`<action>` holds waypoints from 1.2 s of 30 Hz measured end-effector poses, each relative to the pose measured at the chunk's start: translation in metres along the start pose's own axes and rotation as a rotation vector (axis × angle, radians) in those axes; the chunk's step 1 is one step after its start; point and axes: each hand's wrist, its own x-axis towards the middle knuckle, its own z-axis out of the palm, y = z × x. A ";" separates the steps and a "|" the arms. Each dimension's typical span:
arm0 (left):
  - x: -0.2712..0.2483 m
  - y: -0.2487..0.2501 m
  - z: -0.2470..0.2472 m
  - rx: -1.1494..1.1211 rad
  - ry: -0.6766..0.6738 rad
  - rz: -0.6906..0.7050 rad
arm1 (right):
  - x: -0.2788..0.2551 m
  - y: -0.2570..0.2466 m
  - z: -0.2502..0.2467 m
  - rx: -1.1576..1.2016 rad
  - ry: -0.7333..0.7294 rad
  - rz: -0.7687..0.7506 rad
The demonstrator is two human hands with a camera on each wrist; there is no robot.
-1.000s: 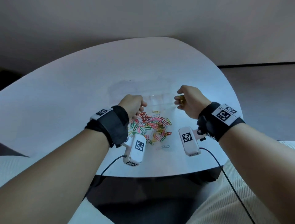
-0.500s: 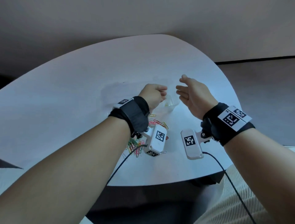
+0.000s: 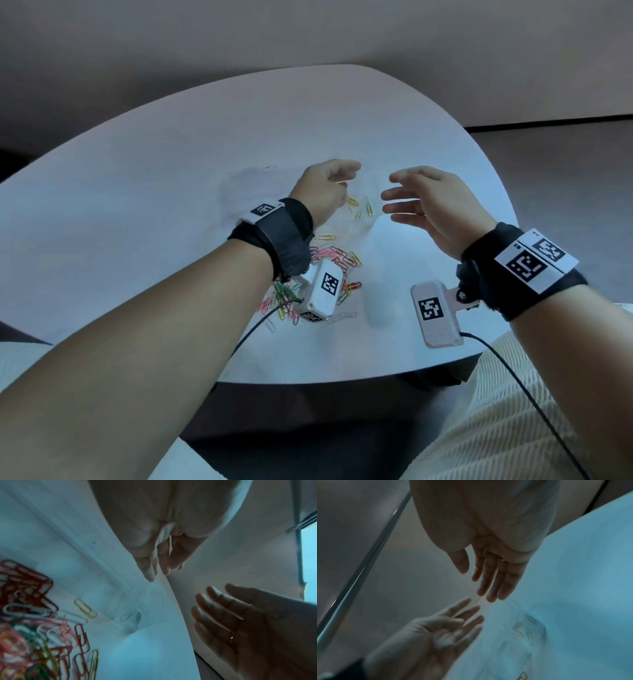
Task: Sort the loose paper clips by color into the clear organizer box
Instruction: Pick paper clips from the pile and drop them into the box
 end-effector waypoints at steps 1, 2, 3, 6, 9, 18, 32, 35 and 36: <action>-0.006 0.004 -0.005 -0.004 0.022 0.035 | -0.003 0.001 0.001 -0.062 -0.017 -0.012; -0.012 0.007 -0.011 0.007 0.038 0.067 | -0.006 0.001 0.003 -0.127 -0.035 -0.023; -0.020 0.011 -0.016 0.036 0.050 0.093 | -0.009 0.002 0.004 -0.191 -0.054 -0.036; -0.048 0.015 -0.035 0.162 0.045 0.129 | -0.018 0.007 0.009 -0.394 -0.105 -0.085; -0.080 -0.003 -0.054 0.346 0.015 0.082 | -0.024 0.021 0.014 -0.657 -0.170 -0.160; -0.114 -0.077 -0.063 0.831 -0.122 -0.063 | -0.010 0.080 0.037 -1.157 -0.228 -0.240; -0.097 -0.113 -0.051 0.957 -0.090 -0.021 | -0.008 0.106 0.041 -1.143 -0.278 -0.312; -0.095 -0.112 -0.057 0.945 -0.041 -0.041 | -0.008 0.108 0.041 -1.144 -0.265 -0.275; -0.095 -0.112 -0.059 0.937 -0.044 -0.047 | -0.008 0.108 0.041 -1.143 -0.264 -0.263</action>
